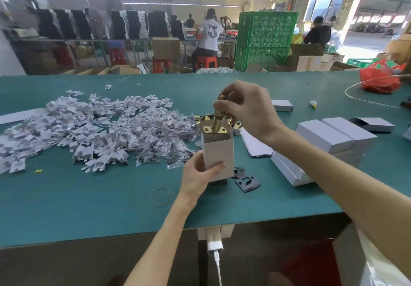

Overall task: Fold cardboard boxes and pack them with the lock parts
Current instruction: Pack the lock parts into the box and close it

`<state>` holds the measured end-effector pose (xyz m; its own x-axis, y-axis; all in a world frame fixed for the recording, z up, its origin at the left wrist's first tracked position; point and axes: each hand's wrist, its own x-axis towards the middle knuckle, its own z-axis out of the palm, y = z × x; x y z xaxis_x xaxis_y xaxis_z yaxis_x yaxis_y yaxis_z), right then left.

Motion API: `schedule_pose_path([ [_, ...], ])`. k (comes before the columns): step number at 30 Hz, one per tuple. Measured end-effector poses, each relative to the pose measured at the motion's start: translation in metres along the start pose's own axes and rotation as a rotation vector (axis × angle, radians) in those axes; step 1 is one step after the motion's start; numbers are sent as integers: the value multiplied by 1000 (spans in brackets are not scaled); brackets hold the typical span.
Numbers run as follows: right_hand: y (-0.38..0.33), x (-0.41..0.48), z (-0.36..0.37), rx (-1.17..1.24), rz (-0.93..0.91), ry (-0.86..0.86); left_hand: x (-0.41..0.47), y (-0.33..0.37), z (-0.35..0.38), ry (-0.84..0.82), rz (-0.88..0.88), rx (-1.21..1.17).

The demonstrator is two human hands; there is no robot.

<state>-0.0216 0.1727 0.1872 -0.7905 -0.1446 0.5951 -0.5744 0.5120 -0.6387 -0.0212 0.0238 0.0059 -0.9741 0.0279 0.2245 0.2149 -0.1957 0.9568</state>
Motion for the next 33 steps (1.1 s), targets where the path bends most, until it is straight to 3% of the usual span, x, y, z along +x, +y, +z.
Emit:
schedule_pose_path([
  [4,1,-3,11,-239,5,-103,0,0,0,-36,-14,18],
  [15,13,-7,5,-331,26,-113,1,-2,0,-49,-16,-5],
  [21,10,-17,22,-452,-68,-294,1,-5,0,-115,-21,35],
  [33,22,-27,40,-663,-130,-502,2,-5,-3,-80,-48,50],
])
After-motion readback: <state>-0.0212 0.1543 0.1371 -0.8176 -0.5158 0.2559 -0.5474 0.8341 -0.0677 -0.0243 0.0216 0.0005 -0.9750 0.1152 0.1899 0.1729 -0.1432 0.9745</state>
